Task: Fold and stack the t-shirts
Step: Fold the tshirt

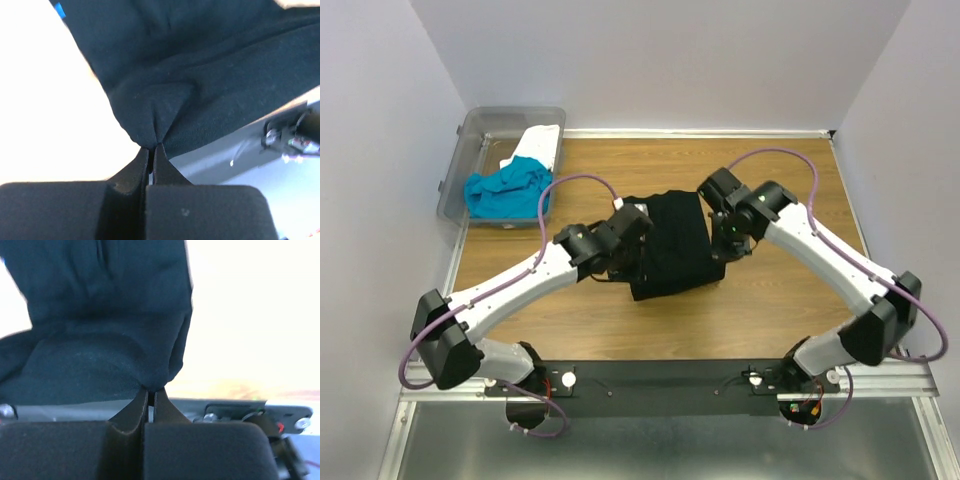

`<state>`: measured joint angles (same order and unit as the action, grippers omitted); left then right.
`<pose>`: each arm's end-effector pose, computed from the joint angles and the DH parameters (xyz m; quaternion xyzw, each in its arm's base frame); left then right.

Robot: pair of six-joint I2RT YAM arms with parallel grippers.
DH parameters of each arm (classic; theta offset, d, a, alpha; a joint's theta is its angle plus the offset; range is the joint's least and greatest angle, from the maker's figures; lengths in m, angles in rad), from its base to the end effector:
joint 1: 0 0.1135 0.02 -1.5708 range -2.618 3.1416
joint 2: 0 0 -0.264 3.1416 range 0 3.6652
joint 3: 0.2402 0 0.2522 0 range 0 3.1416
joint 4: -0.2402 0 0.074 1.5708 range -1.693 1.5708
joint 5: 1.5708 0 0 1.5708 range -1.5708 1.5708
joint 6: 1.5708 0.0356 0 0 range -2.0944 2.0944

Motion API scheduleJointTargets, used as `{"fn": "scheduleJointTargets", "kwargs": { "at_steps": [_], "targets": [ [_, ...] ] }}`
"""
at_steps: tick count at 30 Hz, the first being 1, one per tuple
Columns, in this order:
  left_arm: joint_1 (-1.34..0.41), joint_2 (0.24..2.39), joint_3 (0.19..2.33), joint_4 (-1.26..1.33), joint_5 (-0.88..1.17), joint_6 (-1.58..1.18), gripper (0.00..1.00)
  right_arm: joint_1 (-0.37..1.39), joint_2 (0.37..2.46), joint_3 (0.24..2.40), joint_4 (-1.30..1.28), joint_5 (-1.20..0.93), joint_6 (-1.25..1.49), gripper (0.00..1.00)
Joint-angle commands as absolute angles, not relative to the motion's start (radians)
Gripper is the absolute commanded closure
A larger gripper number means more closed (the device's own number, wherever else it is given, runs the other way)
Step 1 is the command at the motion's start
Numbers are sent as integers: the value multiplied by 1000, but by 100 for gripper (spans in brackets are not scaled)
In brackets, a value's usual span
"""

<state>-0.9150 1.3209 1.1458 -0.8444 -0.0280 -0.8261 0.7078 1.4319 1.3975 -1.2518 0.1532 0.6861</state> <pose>0.1616 -0.2085 0.2924 0.0390 0.9614 -0.1994 0.1857 0.2018 0.1656 0.3217 0.0002 0.9870 0.0327 0.1571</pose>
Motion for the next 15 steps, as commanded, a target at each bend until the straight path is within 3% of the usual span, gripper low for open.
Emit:
{"fn": "scheduleJointTargets", "kwargs": {
  "at_steps": [1, 6, 15],
  "targets": [
    [-813, 1390, 1204, -855, -69, -663, 100, 632, 1541, 1551, -1283, 255, 543, 99],
    [-712, 1442, 1253, -773, -40, -585, 100, 562, 1689, 1779, -1273, 227, 451, 99],
    [-539, 1611, 1370, -680, -41, -486, 100, 494, 1948, 2000, -1212, 232, 356, 100]
  ]
}}
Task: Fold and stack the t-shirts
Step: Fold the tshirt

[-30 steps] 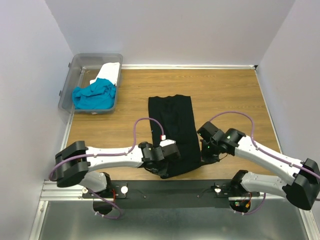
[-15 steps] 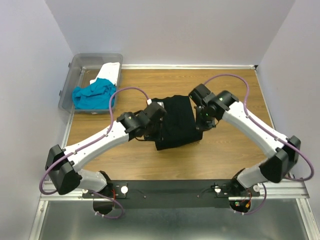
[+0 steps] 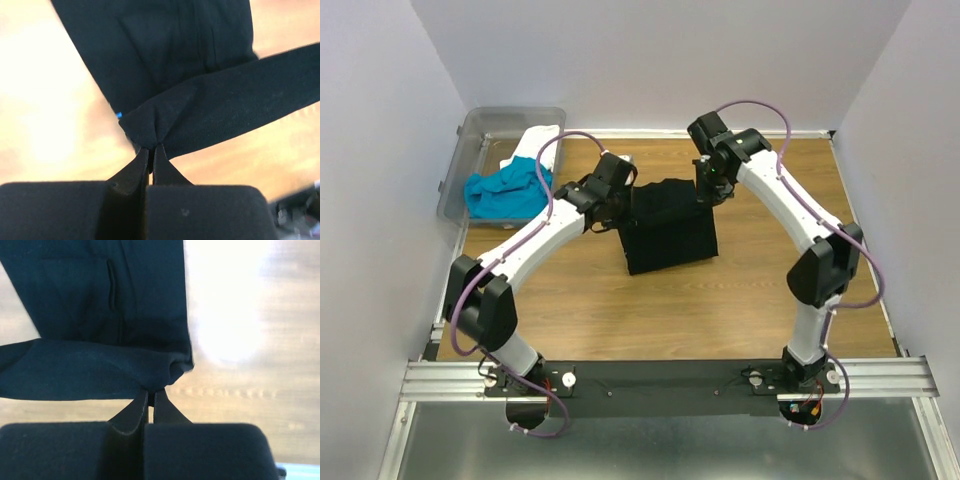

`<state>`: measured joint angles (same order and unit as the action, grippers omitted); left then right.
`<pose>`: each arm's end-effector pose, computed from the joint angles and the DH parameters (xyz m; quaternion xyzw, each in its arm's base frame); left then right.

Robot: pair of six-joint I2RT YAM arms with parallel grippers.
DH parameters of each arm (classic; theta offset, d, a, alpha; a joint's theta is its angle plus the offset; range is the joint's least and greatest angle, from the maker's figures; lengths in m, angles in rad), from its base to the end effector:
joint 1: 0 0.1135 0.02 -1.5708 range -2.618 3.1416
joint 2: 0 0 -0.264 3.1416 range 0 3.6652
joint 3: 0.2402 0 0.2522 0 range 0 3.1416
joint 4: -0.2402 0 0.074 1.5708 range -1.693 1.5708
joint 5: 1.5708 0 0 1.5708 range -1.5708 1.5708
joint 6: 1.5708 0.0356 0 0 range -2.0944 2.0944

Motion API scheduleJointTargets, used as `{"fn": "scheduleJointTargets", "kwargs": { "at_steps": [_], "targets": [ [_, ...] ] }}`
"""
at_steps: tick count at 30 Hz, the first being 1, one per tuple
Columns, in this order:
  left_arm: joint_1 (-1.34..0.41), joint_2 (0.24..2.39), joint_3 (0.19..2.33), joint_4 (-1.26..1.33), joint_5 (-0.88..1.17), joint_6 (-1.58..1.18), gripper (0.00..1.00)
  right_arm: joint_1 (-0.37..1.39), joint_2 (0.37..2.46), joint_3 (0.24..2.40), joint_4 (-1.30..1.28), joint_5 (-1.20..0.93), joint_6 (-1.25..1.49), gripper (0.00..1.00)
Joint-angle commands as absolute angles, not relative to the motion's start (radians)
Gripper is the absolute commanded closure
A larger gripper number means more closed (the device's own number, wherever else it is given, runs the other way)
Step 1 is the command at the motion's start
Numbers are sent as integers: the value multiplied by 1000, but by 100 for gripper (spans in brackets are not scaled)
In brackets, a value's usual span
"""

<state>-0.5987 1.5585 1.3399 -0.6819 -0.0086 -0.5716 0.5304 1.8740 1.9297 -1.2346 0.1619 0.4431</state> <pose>0.2785 -0.1897 0.2970 0.0114 0.9443 -0.1783 0.2764 0.3322 0.1882 0.3381 -0.0269 0.9774 0.0207 0.2086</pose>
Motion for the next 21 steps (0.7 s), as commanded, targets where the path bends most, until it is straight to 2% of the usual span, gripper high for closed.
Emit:
{"fn": "scheduleJointTargets", "kwargs": {
  "at_steps": [1, 11, 21],
  "targets": [
    [-517, 1623, 1370, -649, -37, -485, 100, 489, 1966, 2012, -1194, 239, 350, 100],
    [-428, 1804, 1387, -410, -67, -459, 100, 445, 2124, 2054, -916, 272, 294, 100],
    [-402, 1962, 1402, -322, -78, -463, 100, 422, 2189, 1820, -646, 259, 288, 100]
  ]
}}
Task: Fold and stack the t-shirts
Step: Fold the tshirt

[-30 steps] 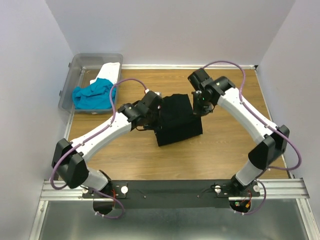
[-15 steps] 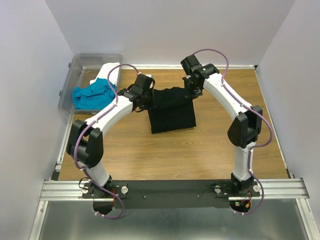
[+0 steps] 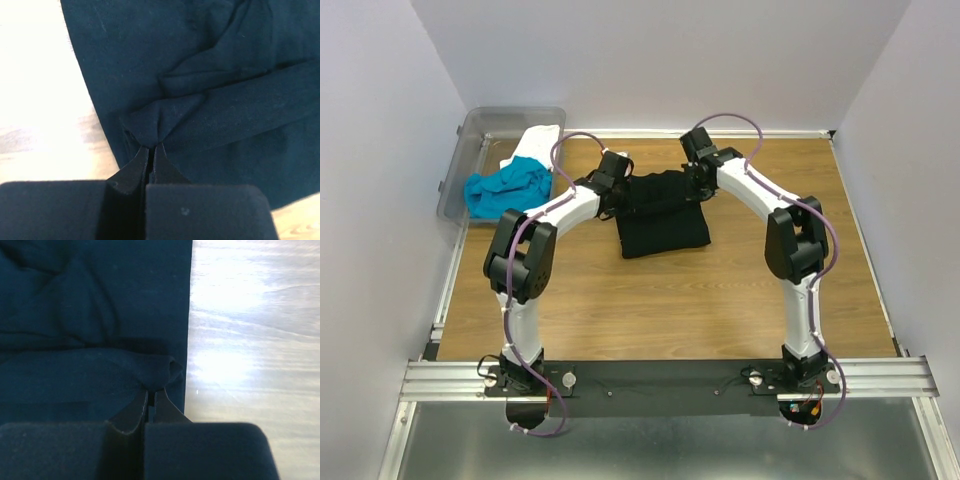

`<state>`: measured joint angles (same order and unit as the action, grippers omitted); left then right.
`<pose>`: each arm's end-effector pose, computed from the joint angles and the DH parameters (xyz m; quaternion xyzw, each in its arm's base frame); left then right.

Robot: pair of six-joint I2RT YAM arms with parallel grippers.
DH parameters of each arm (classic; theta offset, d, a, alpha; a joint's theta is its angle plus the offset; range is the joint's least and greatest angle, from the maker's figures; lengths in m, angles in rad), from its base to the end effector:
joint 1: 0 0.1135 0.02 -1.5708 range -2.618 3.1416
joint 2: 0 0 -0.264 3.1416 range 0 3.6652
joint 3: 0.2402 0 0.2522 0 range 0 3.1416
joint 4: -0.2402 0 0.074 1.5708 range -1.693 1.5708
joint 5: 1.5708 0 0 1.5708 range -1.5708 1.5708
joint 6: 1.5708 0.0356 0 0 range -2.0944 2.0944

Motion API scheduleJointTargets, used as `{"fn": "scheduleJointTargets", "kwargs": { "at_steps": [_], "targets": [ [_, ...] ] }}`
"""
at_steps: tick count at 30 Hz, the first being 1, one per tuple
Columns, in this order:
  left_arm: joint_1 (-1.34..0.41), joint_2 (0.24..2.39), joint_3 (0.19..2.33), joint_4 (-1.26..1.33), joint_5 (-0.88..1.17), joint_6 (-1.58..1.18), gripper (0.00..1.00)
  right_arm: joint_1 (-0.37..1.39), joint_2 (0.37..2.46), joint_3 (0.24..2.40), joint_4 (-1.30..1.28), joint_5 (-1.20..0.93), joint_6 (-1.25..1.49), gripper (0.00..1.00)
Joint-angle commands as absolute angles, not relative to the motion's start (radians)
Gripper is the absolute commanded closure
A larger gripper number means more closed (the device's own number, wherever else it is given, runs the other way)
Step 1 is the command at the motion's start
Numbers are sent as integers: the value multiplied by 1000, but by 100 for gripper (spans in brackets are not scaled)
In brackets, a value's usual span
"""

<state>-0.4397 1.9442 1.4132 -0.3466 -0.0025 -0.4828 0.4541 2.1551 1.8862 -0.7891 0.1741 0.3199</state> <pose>0.3873 -0.1821 0.2027 -0.0207 0.9403 -0.1501 0.3047 0.4262 0.2012 0.2314 -0.0426 0.9630 0.0175 0.2657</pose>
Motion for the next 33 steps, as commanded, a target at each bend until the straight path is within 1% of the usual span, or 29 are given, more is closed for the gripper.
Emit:
{"fn": "scheduleJointTargets", "kwargs": {
  "at_steps": [1, 6, 10, 16, 22, 27, 29, 33],
  "targets": [
    [-402, 1971, 1401, -319, -78, -468, 100, 419, 2194, 1809, -628, 259, 287, 99],
    [-400, 1994, 1338, -285, -66, -512, 100, 419, 2215, 1779, -574, 242, 282, 100],
    [-400, 1890, 1263, -239, -92, -534, 100, 417, 2166, 1766, -561, 252, 288, 99],
    [-400, 1830, 1189, -177, -113, -552, 100, 419, 2115, 1723, -491, 230, 284, 99],
    [-400, 1766, 1095, -107, -117, -620, 100, 417, 2063, 1634, -397, 195, 284, 99],
    [-400, 1750, 1028, -80, -138, -701, 100, 417, 2062, 1609, -356, 161, 276, 99],
    [-400, 1759, 1022, -72, -143, -713, 100, 417, 2071, 1612, -353, 156, 275, 96],
    [-399, 1805, 1046, -67, -133, -700, 100, 417, 2091, 1621, -347, 153, 265, 96]
  ]
}}
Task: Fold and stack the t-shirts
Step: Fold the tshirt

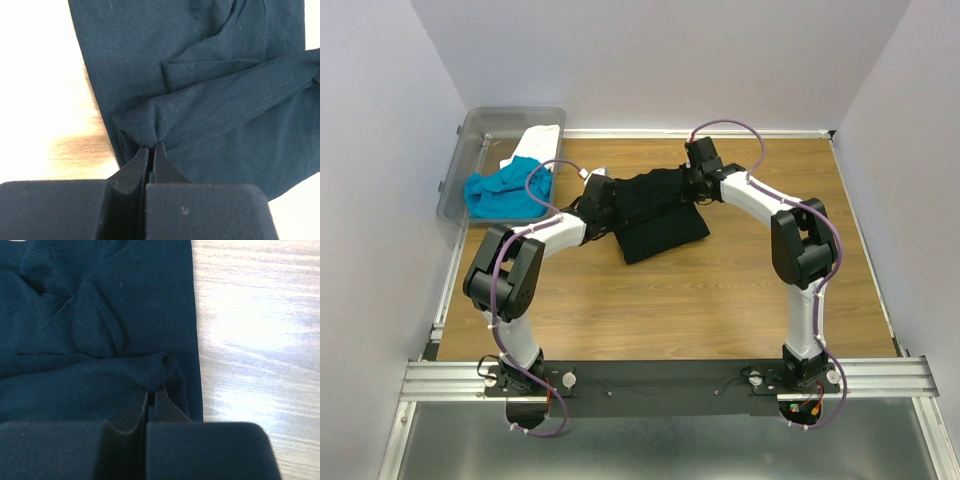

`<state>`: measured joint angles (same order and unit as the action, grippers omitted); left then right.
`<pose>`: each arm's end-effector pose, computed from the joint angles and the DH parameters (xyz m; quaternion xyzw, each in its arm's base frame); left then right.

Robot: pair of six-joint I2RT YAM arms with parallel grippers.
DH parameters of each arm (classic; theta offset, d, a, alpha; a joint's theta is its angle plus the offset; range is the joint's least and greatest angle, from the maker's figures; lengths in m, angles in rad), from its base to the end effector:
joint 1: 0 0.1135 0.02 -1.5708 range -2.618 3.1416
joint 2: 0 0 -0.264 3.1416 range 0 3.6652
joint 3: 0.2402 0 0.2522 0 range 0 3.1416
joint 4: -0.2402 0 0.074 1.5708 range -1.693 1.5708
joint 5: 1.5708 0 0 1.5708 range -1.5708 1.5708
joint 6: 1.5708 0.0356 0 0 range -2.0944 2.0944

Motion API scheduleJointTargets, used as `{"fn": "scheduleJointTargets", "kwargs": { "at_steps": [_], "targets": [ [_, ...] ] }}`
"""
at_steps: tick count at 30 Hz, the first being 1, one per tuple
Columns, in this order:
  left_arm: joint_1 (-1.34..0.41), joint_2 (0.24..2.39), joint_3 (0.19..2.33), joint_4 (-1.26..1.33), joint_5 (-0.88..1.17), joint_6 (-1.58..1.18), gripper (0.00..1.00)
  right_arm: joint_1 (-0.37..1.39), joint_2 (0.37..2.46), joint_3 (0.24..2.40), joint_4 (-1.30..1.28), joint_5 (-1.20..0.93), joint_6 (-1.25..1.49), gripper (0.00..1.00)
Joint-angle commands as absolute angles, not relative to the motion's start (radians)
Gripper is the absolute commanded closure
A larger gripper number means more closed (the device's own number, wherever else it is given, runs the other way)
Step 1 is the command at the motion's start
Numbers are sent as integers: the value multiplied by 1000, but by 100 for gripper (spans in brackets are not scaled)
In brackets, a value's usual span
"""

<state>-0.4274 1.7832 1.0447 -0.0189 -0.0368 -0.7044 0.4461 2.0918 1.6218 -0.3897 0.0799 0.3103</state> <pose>0.3435 -0.1550 0.1758 -0.1340 0.9085 -0.1978 0.3429 0.4238 0.1995 0.2021 -0.0497 0.9355 0.0936 0.3371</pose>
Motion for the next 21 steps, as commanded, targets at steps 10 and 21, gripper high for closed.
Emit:
{"fn": "scheduleJointTargets", "kwargs": {
  "at_steps": [10, 21],
  "targets": [
    [-399, 1737, 1029, -90, -146, -678, 34, 419, 2048, 1623, -350, 114, 245, 71],
    [-394, 1686, 1236, -182, -207, -486, 29, 420, 1800, 1494, -357, 9, 342, 40]
  ]
}}
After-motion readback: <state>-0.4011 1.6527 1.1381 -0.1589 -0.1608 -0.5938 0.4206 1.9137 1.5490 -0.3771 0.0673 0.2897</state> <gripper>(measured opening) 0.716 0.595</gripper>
